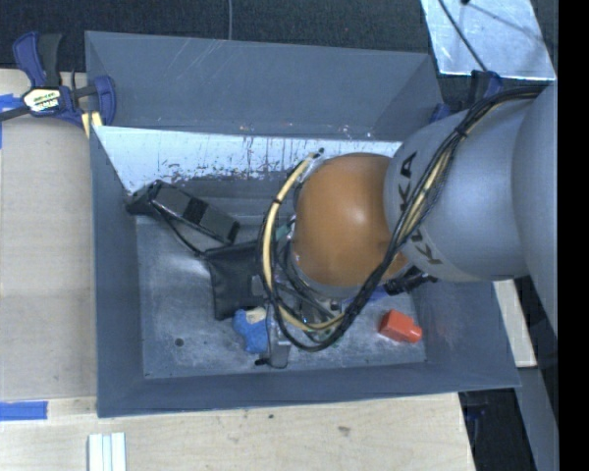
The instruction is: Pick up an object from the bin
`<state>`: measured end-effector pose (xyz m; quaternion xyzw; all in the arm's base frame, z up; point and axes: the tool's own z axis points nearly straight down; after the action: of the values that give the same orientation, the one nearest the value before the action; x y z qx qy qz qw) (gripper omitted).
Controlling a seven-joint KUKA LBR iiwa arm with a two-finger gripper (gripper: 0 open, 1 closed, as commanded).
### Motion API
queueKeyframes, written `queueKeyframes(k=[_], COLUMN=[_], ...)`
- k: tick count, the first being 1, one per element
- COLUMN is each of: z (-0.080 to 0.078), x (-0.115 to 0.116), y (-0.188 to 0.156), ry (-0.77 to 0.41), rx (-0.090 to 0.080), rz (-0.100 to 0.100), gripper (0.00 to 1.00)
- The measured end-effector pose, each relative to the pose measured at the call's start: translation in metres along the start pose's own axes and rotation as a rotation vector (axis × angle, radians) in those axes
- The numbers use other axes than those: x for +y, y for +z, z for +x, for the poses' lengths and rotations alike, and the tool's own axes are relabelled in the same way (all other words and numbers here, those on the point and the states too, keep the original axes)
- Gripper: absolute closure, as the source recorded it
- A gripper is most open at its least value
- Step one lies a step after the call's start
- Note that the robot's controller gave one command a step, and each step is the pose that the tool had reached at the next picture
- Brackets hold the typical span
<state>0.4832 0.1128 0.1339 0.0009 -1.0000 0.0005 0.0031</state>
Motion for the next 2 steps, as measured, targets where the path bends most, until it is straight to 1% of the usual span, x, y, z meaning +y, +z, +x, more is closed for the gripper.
queueKeyframes(k=[1,2], z=[-0.0127,-0.0137], x=[-0.0046,-0.0042], y=[0.0675,0.0634], ry=[-0.033,-0.031], rx=[-0.004,-0.009], rz=[0.0,-0.002], gripper=[0.0,1.0])
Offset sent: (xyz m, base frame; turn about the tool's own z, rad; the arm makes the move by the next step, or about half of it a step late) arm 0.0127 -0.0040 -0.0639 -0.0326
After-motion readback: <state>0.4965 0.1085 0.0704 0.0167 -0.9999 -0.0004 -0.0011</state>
